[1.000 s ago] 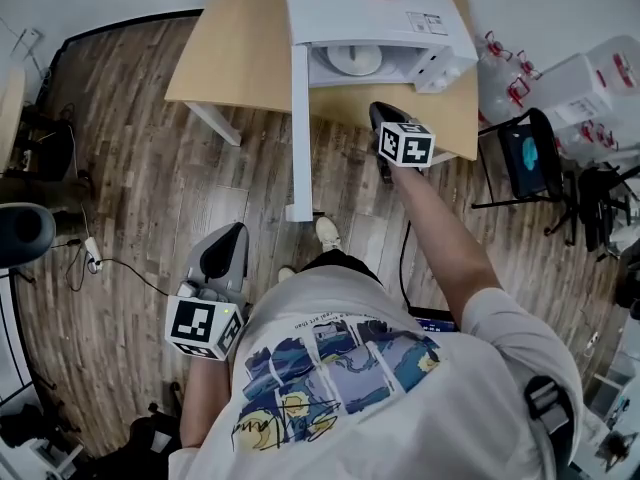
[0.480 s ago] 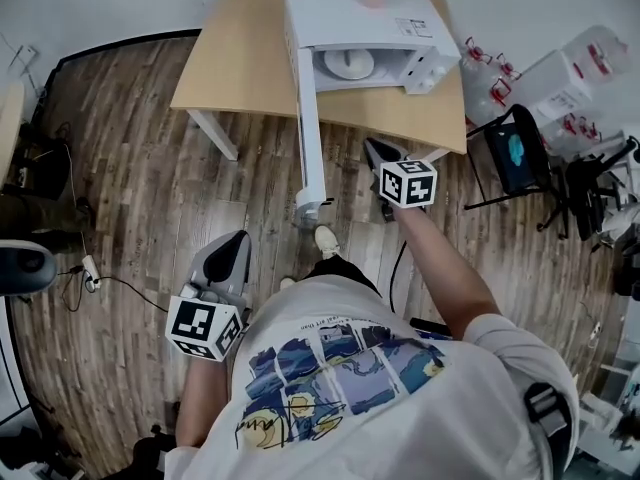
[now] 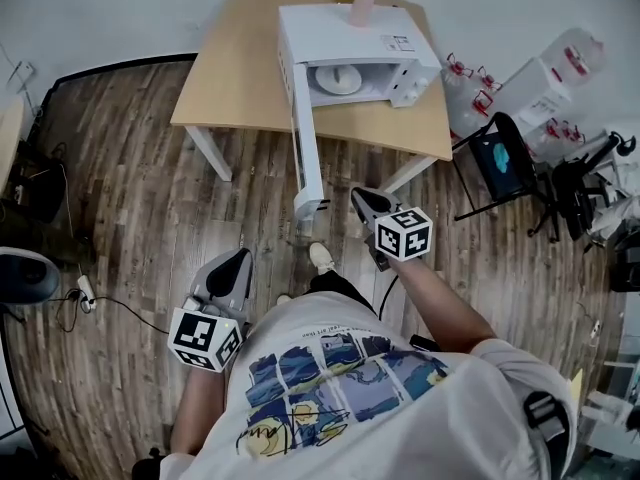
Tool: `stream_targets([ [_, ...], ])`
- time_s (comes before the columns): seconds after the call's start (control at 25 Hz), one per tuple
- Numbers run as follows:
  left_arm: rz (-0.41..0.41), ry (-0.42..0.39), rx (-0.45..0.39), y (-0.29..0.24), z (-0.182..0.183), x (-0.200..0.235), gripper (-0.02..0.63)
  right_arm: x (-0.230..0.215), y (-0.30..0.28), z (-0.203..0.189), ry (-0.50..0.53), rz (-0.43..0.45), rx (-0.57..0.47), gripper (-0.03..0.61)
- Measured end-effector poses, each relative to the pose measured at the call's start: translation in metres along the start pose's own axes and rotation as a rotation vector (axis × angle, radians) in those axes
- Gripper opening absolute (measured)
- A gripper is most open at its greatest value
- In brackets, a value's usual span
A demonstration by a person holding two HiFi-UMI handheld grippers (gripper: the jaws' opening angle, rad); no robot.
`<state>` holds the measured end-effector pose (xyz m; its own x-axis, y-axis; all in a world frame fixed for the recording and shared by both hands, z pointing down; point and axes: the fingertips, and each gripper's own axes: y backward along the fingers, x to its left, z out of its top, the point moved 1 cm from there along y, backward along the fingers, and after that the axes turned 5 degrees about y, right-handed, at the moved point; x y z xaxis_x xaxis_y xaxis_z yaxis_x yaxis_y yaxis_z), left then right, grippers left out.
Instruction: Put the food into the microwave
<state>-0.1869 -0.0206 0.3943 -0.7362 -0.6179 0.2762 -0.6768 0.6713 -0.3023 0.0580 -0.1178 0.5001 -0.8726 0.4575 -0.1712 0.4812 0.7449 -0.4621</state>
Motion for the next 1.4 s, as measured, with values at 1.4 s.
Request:
stream_targets([
  [1.4,-0.199,-0.020,0.089,-0.046,-0.052,-0.100,0.009,0.050,0.107,0.009,0.160,0.150,-0.060,0.005],
])
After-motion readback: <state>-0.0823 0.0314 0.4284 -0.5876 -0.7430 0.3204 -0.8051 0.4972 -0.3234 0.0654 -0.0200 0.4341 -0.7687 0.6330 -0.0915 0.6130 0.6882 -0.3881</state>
